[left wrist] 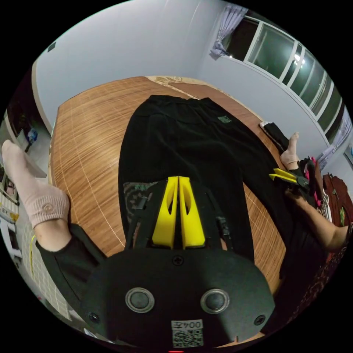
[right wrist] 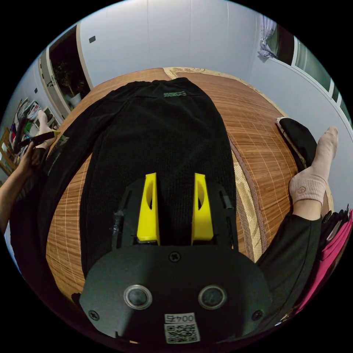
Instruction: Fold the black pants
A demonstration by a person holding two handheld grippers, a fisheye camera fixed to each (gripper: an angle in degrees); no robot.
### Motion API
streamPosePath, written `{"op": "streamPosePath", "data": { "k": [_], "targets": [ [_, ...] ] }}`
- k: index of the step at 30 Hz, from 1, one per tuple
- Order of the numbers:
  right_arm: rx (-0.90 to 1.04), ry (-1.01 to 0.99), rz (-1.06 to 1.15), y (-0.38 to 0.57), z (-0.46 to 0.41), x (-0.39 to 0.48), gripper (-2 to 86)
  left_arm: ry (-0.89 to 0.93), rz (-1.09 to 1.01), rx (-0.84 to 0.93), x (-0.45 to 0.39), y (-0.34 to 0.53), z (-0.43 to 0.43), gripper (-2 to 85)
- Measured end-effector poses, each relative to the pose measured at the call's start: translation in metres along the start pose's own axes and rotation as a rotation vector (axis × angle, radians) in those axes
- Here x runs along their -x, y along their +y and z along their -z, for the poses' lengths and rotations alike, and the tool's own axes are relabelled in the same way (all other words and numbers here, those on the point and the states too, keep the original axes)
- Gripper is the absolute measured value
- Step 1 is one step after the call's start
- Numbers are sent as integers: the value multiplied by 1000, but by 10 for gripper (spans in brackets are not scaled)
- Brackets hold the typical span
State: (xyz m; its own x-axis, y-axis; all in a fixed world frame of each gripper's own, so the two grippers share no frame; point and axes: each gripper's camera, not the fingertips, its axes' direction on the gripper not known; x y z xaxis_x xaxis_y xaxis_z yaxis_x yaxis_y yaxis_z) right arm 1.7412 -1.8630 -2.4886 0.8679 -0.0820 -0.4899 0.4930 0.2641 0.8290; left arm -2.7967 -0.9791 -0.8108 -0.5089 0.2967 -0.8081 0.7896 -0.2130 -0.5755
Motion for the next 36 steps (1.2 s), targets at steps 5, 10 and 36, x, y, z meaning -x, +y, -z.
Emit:
{"op": "streamPosePath", "data": {
  "k": [5, 10, 36],
  "targets": [
    [0, 1, -2, 0, 0, -1, 143, -189, 9, 106, 7, -19, -37, 1],
    [-1, 0, -5, 0, -1, -3, 139, -84, 105, 72, 27, -8, -45, 1],
    [-2, 6, 0, -10, -6, -4, 138, -196, 30, 33, 13, -41, -48, 101]
  ]
}}
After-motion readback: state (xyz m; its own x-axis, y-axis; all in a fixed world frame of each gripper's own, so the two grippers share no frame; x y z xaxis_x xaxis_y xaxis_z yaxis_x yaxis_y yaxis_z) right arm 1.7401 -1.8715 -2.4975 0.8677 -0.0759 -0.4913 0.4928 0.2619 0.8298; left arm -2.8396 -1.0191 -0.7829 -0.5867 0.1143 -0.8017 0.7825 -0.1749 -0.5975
